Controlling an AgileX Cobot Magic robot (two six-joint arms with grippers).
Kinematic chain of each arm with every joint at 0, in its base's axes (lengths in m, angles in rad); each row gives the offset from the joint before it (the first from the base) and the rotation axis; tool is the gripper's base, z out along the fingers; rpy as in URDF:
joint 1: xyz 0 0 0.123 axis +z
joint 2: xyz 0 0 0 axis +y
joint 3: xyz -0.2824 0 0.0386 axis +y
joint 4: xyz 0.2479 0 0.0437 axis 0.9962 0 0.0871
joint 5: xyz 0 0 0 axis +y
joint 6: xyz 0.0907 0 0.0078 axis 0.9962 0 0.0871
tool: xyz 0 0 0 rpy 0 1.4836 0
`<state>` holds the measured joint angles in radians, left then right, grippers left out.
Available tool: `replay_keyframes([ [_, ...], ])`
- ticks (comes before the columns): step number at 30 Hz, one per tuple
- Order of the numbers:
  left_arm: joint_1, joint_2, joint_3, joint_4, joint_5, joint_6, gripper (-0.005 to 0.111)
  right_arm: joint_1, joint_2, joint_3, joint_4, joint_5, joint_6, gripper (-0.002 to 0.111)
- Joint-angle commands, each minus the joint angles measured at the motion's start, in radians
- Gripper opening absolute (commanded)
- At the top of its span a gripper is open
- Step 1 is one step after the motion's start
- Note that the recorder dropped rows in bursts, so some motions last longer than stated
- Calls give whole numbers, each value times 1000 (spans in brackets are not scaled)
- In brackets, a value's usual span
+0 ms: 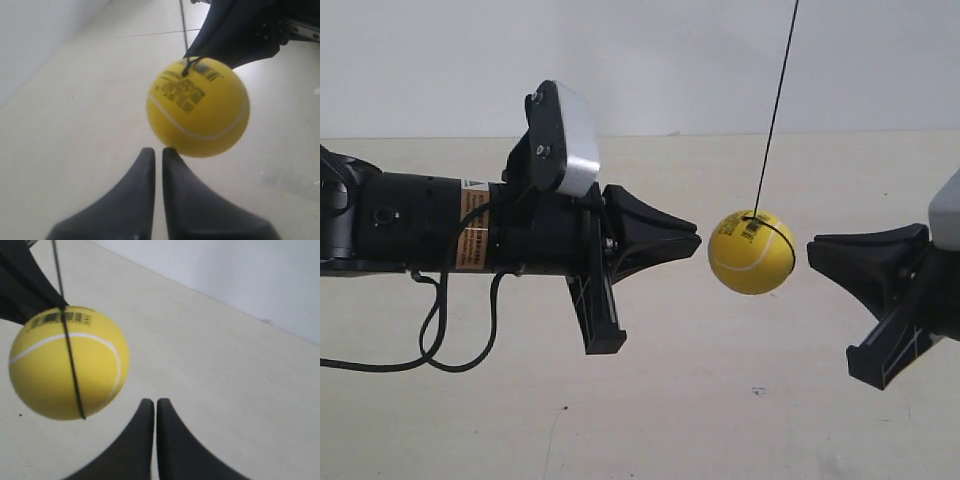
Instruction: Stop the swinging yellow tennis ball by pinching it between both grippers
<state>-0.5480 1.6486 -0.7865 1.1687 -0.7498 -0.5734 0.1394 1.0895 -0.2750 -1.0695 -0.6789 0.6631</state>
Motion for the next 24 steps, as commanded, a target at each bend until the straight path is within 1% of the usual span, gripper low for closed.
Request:
replay_keyframes([
  [1, -7, -7, -5, -6, 26, -11, 5, 1, -11, -3, 15, 2, -7, 0],
  [10, -7, -7, -5, -6, 26, -11, 5, 1, -11, -3, 13, 5, -9, 0],
  [12, -7, -7, -5, -6, 26, -11, 5, 1, -11, -3, 17, 40, -9, 0],
  [16, -7, -7, -5, -6, 26, -11, 5, 1, -23, -3, 138, 149, -33, 0],
  [24, -7, -7, -5, -6, 26, -11, 5, 1, -153, 5, 153, 222, -18, 0],
])
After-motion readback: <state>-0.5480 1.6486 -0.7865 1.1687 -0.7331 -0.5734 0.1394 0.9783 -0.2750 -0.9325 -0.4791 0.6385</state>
